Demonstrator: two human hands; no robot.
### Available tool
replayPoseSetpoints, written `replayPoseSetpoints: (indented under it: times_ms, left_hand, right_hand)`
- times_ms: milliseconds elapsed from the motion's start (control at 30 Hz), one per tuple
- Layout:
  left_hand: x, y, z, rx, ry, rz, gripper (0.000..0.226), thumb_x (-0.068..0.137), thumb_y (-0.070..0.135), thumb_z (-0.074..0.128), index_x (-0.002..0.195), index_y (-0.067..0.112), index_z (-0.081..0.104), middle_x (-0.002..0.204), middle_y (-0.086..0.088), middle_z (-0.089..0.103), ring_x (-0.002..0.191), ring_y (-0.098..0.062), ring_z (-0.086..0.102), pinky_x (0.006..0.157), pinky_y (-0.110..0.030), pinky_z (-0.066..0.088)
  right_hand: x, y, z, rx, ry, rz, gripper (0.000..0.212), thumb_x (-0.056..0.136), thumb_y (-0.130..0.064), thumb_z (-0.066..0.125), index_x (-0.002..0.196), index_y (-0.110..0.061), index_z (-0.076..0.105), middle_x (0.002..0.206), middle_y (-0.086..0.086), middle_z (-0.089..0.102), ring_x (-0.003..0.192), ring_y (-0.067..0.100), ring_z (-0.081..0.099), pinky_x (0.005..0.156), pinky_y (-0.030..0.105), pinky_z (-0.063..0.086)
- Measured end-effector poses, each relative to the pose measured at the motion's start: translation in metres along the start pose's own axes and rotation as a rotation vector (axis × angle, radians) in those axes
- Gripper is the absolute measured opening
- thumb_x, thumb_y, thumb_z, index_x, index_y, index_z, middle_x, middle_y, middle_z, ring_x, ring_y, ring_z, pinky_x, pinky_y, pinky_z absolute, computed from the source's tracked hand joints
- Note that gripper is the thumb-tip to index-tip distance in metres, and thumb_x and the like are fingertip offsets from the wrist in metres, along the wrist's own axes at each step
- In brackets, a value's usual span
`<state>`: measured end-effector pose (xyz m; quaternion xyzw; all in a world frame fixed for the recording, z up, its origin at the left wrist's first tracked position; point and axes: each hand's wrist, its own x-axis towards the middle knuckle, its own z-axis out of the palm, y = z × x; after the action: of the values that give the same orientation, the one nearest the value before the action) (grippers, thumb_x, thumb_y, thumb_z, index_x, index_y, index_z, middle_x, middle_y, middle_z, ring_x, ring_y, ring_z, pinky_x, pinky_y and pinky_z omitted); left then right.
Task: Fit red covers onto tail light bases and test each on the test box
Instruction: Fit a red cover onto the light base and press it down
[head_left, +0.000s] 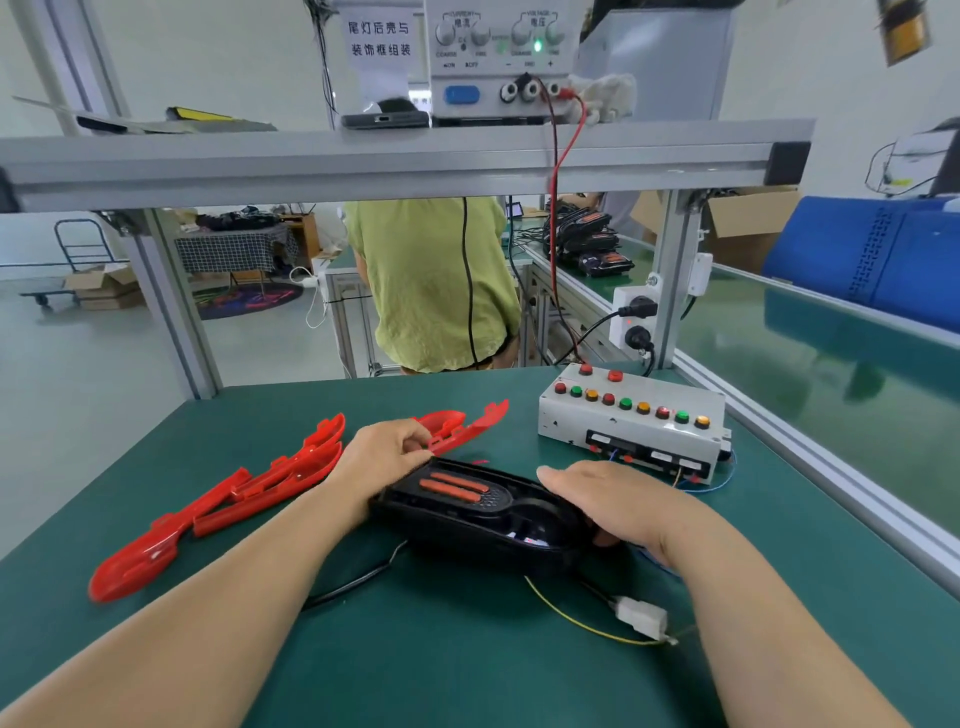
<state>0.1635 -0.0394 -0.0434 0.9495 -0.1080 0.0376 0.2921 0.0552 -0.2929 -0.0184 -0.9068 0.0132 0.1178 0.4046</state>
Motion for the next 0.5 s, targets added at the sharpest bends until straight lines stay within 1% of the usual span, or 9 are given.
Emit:
replayPoseSetpoints:
  times_ms: [33, 67, 133, 167, 267, 333, 400, 467, 500]
  left_hand:
    - [-0.003, -0.001, -0.002, -0.047, 0.047, 0.001, 0.013, 0.089, 0.013, 0.071, 0.102, 0.018, 0.072, 0.094, -0.001, 0.073, 0.093, -0.02, 0.066, 0.086, -0.029, 0.048]
    - [-0.006, -0.002, -0.005, -0.106, 0.102, -0.005, 0.011, 0.089, 0.014, 0.071, 0.097, 0.022, 0.07, 0.088, 0.004, 0.071, 0.087, -0.017, 0.065, 0.082, -0.028, 0.048]
    - [-0.015, -0.003, -0.013, -0.16, 0.168, -0.001, 0.012, 0.091, 0.015, 0.068, 0.095, 0.027, 0.069, 0.082, 0.014, 0.068, 0.079, -0.01, 0.062, 0.074, -0.024, 0.044]
    - [-0.02, -0.003, -0.017, -0.184, 0.18, 0.004, 0.014, 0.093, 0.015, 0.065, 0.096, 0.028, 0.069, 0.082, 0.016, 0.069, 0.079, -0.007, 0.063, 0.073, -0.021, 0.043]
    - [-0.034, 0.001, -0.027, -0.283, 0.188, 0.019, 0.022, 0.097, 0.014, 0.057, 0.104, 0.033, 0.067, 0.085, 0.013, 0.071, 0.082, 0.0, 0.064, 0.074, -0.013, 0.042]
    - [-0.042, 0.005, -0.03, -0.302, 0.184, 0.028, 0.026, 0.1, 0.014, 0.052, 0.103, 0.034, 0.067, 0.088, 0.011, 0.071, 0.084, 0.0, 0.063, 0.075, -0.013, 0.042]
    - [-0.048, 0.009, -0.031, -0.315, 0.172, 0.028, 0.029, 0.102, 0.015, 0.047, 0.1, 0.035, 0.067, 0.087, 0.01, 0.069, 0.082, -0.005, 0.061, 0.074, -0.016, 0.042]
    - [-0.053, 0.013, -0.031, -0.343, 0.158, 0.011, 0.031, 0.104, 0.018, 0.044, 0.097, 0.038, 0.067, 0.084, 0.009, 0.067, 0.075, -0.008, 0.056, 0.07, -0.018, 0.043]
    - [-0.055, 0.014, -0.031, -0.366, 0.151, 0.007, 0.031, 0.104, 0.02, 0.044, 0.096, 0.039, 0.068, 0.083, 0.007, 0.066, 0.072, -0.009, 0.054, 0.071, -0.02, 0.044]
  right_hand:
    - [-0.002, 0.0, -0.003, -0.014, -0.004, 0.008, 0.048, 0.088, -0.062, 0.047, 0.083, -0.014, 0.053, 0.085, 0.003, 0.054, 0.074, 0.016, 0.051, 0.072, 0.029, 0.048]
    - [-0.003, 0.0, -0.005, -0.036, -0.006, 0.02, 0.051, 0.089, -0.058, 0.051, 0.084, -0.008, 0.057, 0.082, 0.004, 0.056, 0.071, 0.016, 0.052, 0.067, 0.027, 0.049]
    - [-0.006, 0.001, -0.008, -0.097, -0.003, 0.049, 0.052, 0.09, -0.051, 0.055, 0.092, -0.001, 0.066, 0.079, 0.004, 0.064, 0.069, 0.015, 0.058, 0.065, 0.026, 0.052]
    - [-0.007, 0.0, -0.008, -0.119, -0.006, 0.062, 0.05, 0.091, -0.048, 0.056, 0.096, 0.001, 0.067, 0.079, 0.004, 0.066, 0.069, 0.015, 0.06, 0.064, 0.026, 0.054]
    - [-0.009, 0.0, -0.006, -0.115, -0.045, 0.104, 0.039, 0.095, -0.037, 0.057, 0.097, 0.0, 0.068, 0.079, 0.008, 0.07, 0.064, 0.014, 0.065, 0.055, 0.021, 0.054]
    - [-0.01, -0.001, -0.003, -0.094, -0.075, 0.12, 0.028, 0.097, -0.027, 0.056, 0.094, -0.001, 0.067, 0.083, 0.015, 0.074, 0.06, 0.014, 0.067, 0.055, 0.022, 0.055]
    - [-0.01, -0.002, -0.002, -0.068, -0.075, 0.123, 0.02, 0.098, -0.013, 0.051, 0.091, -0.002, 0.066, 0.085, 0.022, 0.074, 0.057, 0.016, 0.068, 0.057, 0.026, 0.058]
    - [-0.01, -0.003, 0.0, -0.018, -0.047, 0.118, 0.024, 0.097, -0.004, 0.041, 0.09, -0.001, 0.064, 0.075, 0.02, 0.072, 0.055, 0.018, 0.069, 0.053, 0.027, 0.057]
    - [-0.011, -0.004, 0.001, 0.01, -0.028, 0.106, 0.027, 0.096, -0.001, 0.037, 0.09, -0.001, 0.063, 0.071, 0.017, 0.071, 0.053, 0.018, 0.068, 0.051, 0.027, 0.055]
